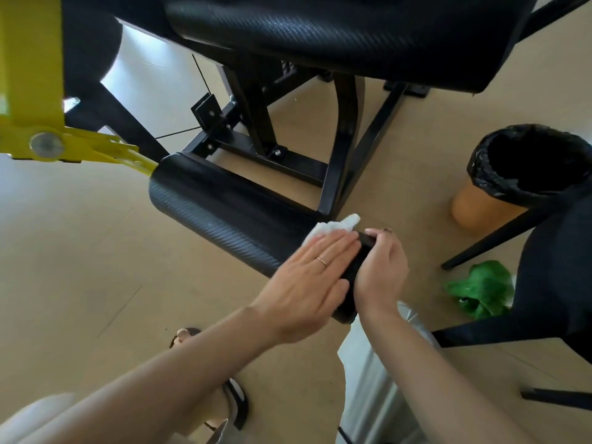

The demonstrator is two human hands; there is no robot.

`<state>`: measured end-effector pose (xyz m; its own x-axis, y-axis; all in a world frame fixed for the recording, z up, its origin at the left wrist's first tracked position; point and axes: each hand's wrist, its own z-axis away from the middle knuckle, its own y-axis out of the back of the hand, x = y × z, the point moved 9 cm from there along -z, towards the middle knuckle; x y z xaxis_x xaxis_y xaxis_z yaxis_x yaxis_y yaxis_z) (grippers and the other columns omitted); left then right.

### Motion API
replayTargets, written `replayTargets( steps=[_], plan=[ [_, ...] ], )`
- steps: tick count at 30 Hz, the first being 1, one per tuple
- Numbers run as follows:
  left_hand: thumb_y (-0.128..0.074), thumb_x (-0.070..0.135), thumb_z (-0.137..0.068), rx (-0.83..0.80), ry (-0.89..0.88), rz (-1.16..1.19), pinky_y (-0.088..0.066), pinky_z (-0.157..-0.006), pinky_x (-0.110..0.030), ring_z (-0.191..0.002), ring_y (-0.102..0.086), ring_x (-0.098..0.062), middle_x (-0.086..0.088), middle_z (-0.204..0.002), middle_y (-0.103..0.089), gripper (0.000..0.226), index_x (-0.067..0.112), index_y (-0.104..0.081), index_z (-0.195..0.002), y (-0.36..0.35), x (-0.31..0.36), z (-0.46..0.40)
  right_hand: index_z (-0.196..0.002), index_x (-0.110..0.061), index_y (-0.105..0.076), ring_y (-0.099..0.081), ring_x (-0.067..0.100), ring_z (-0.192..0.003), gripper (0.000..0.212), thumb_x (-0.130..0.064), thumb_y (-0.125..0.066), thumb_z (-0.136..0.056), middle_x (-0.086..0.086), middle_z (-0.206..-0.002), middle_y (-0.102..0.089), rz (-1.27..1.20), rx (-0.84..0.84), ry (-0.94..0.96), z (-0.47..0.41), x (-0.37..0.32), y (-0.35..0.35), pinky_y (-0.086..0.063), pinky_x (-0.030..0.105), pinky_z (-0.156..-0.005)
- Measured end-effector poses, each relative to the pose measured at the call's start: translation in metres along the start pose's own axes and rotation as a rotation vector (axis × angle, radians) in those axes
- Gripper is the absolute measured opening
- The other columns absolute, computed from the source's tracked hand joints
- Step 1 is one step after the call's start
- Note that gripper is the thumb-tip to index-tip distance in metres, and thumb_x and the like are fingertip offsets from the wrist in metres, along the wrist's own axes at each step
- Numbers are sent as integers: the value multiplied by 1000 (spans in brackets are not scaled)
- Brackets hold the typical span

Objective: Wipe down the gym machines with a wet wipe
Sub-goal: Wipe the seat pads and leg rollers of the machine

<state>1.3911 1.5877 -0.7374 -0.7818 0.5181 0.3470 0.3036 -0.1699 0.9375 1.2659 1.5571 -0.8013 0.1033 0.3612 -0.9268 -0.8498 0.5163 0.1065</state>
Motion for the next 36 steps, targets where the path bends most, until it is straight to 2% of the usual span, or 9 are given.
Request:
replayTargets(
  steps=[5, 7, 9, 13, 19, 24, 27, 32, 36],
  plan=[
    [-37, 19, -106, -7, 0, 47, -18, -124, -26, -151, -13, -2, 7, -163, -22, 55, 15, -25, -159, 23, -11, -4, -93, -28, -69, -62, 13, -95, 32, -35, -39, -96, -10, -97, -67, 21, -18, 21, 0, -1, 0, -52, 46, -92],
    [-44, 14, -104, -56, 121, 10, -22, -124, -38, -153, -16, -22, -6, -166, -21, 60, 12, -22, -159, 29, -38, -1, -98, -30, -69, -59, 11, -98, 35, -38, -36, -93, -15, -100, -65, 19, -29, 14, 1, -1, 0, -50, 41, -94],
    [-55, 12, -99, -119, 92, -279, -18, -126, -45, -154, -10, -36, -18, -165, -21, 64, 1, -26, -155, 22, -50, 5, -102, -30, -70, -58, 9, -100, 39, -38, -33, -93, -16, -102, -64, 26, -44, 20, 3, -2, 1, -47, 37, -93],
    [-51, 11, -104, 145, 57, -186, -25, -124, -40, -150, -30, -18, -6, -160, -39, 51, 10, -40, -153, 30, -33, 2, -101, -26, -69, -59, 13, -100, 40, -39, -33, -91, -16, -98, -63, 19, -46, 39, 4, -6, 1, -48, 36, -91],
    [-55, 3, -101, 160, -50, -74, -35, -120, -44, -149, -34, -20, -11, -156, -44, 49, 2, -46, -149, -4, 21, -6, -80, -30, -62, -63, 17, -91, 35, -46, -34, -91, -7, -92, -67, 21, -90, -5, 2, -5, -2, -52, 50, -90],
    [-41, 19, -107, 152, 78, -97, -29, -123, -39, -148, -28, -3, 3, -159, -41, 47, 22, -38, -155, 19, -17, -2, -100, -30, -72, -65, 18, -106, 45, -55, -35, -94, -4, -109, -71, -146, -281, -217, -1, 8, -2, -49, 47, -103],
    [-38, 18, -109, 208, 173, -92, -30, -122, -43, -150, -29, -7, -2, -158, -42, 45, 15, -41, -154, 27, -38, 3, -114, -27, -70, -61, 15, -121, 45, -48, -32, -105, -5, -122, -71, -323, -335, -299, -11, 17, 10, -41, 44, -115],
    [-43, 17, -107, 206, -34, -10, -30, -123, -39, -148, -36, -14, -8, -155, -46, 43, 6, -48, -149, -3, 34, -7, -137, -19, -59, -54, 18, -131, 53, -47, -25, -108, 4, -139, -61, -393, -349, -389, -23, 25, 23, -38, 41, -117],
    [-56, -2, -99, 163, -181, -19, -33, -121, -38, -144, -42, -14, -7, -149, -54, 42, 6, -58, -140, -23, 61, -8, -139, -22, -58, -59, 15, -121, 47, -47, -36, -106, -2, -133, -62, -287, -414, -413, -15, 26, 18, -46, 32, -98]
  ],
)
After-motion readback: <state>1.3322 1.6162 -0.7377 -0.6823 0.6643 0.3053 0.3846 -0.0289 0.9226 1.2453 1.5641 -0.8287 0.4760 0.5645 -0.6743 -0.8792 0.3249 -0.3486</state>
